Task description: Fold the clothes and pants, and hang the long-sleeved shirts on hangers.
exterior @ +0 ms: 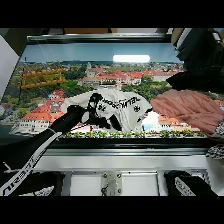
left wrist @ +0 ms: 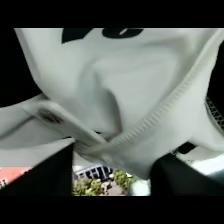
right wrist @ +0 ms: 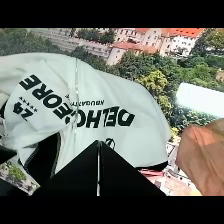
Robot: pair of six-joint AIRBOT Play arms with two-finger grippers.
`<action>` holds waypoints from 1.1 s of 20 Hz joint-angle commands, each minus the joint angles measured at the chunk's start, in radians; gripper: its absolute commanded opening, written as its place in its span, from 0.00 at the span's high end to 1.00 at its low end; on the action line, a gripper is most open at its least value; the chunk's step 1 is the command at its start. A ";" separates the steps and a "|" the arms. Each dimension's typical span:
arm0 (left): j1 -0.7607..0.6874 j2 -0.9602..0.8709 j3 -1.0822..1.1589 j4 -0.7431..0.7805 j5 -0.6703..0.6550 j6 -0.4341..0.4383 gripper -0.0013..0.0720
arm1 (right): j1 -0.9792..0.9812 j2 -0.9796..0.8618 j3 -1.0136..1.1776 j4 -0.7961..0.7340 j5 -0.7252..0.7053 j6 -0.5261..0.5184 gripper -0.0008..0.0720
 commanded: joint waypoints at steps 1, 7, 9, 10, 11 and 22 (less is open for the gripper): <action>-0.001 -0.064 0.061 0.001 -0.002 -0.003 0.91 | 0.103 0.000 -0.044 -0.151 0.000 0.000 0.97; 0.028 -0.009 0.125 0.000 -0.066 -0.005 0.96 | 0.391 -0.003 -0.373 -0.455 -0.108 0.222 0.97; 0.027 0.010 0.125 0.000 -0.067 -0.004 0.96 | 0.478 -0.029 -0.492 -0.428 -0.189 0.228 0.76; 0.026 0.014 0.125 0.000 -0.069 -0.004 0.96 | 0.508 -0.052 -0.528 -0.415 -0.211 0.228 0.36; 0.026 0.016 0.125 0.000 -0.070 -0.004 0.96 | 0.536 -0.080 -0.551 -0.415 -0.233 0.228 0.12; 0.026 0.016 0.125 0.001 -0.094 -0.004 0.96 | 0.605 -0.262 -0.558 -0.433 -0.476 0.228 0.28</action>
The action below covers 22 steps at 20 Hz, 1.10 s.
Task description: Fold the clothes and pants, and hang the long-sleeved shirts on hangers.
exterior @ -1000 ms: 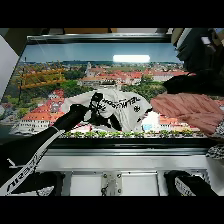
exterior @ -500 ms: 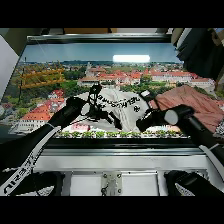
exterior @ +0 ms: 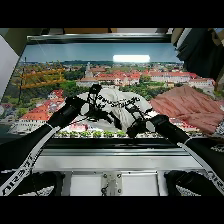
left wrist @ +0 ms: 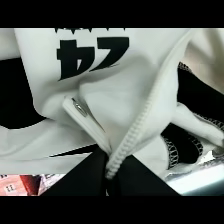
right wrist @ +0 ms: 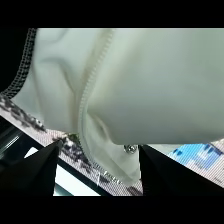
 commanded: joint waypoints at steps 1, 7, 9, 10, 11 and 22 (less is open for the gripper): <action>0.001 0.001 0.001 0.002 -0.006 0.000 0.96 | 0.004 -0.034 -0.002 -0.032 -0.059 0.000 0.28; 0.002 0.002 0.005 0.003 -0.017 0.001 0.96 | 0.001 -0.040 0.012 -0.043 -0.052 0.001 0.97; 0.003 0.022 0.059 0.010 -0.072 0.042 0.96 | -0.029 0.003 0.063 -0.046 -0.034 0.000 0.97; 0.002 0.052 0.111 0.010 -0.106 0.066 0.96 | -0.057 0.046 0.117 -0.050 -0.005 -0.002 0.97; 0.002 0.087 0.169 0.010 -0.134 0.071 0.96 | -0.090 0.097 0.192 -0.050 0.045 -0.017 0.97; -0.217 0.410 0.872 0.010 -0.237 0.059 0.96 | -0.177 0.316 1.241 -0.024 0.659 0.150 0.97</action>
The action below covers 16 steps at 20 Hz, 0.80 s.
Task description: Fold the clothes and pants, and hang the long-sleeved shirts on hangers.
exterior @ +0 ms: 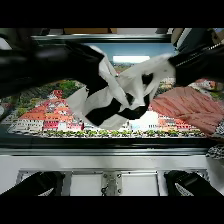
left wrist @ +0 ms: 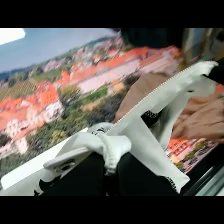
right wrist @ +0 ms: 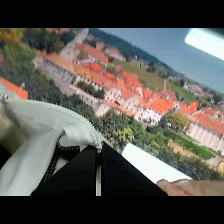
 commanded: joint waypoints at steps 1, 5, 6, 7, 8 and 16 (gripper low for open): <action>-0.056 0.053 0.141 0.011 -0.027 -0.016 0.96 | -0.005 0.021 0.215 0.007 0.097 0.156 0.97; 0.070 0.013 0.077 0.010 -0.230 -0.064 0.96 | -0.007 -0.056 0.214 0.007 0.304 0.211 0.97; 0.127 -0.014 0.024 0.004 -0.314 -0.069 0.96 | -0.006 -0.101 0.212 0.009 0.380 0.194 0.97; 0.177 -0.045 -0.037 -0.003 -0.383 -0.069 0.96 | -0.007 -0.153 0.201 0.026 0.449 0.150 0.97; 0.221 -0.080 -0.114 -0.004 -0.435 -0.069 0.96 | -0.006 -0.202 0.182 0.039 0.495 0.105 0.97; 0.339 -0.380 -0.546 -0.369 -0.278 0.101 0.96 | -0.042 -0.682 0.055 0.007 0.240 0.116 0.96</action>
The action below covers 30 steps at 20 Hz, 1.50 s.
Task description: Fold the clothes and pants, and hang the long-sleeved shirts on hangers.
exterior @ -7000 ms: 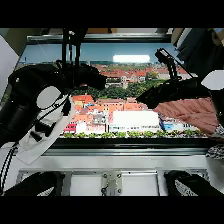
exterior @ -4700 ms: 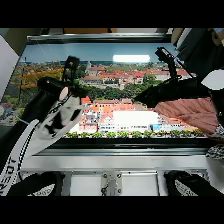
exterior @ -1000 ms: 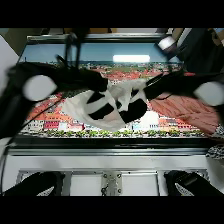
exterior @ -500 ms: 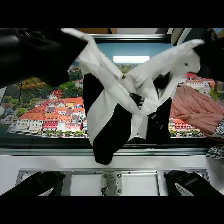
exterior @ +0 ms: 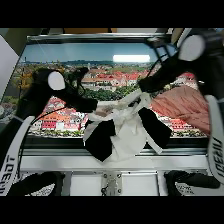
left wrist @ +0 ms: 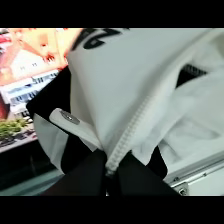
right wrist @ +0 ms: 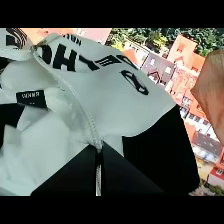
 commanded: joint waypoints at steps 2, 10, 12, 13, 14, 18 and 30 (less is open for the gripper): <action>0.028 -0.148 -0.063 -0.136 0.073 0.093 0.96 | -0.030 -0.234 -0.017 -0.019 -0.225 0.070 0.92; 0.090 -0.207 0.064 -0.136 0.094 0.093 0.96 | -0.118 -0.135 -0.045 0.025 -0.288 0.072 0.09; 0.097 -0.207 0.064 -0.137 0.094 0.093 0.96 | -0.133 -0.080 -0.151 0.028 -0.280 0.107 0.09; 0.097 -0.207 0.064 -0.137 0.094 0.093 0.96 | -0.142 -0.054 -0.223 0.039 -0.285 0.128 0.09; 0.097 -0.207 0.064 -0.136 0.094 0.093 0.96 | -0.153 -0.030 -0.310 0.064 -0.307 0.140 0.09; 0.097 -0.207 0.064 -0.136 0.104 0.094 0.96 | -0.218 0.008 -0.613 0.349 -0.495 0.117 0.09; 0.096 -0.207 0.064 -0.137 0.129 0.094 0.96 | -0.155 -0.064 -0.824 0.614 -0.964 0.085 0.09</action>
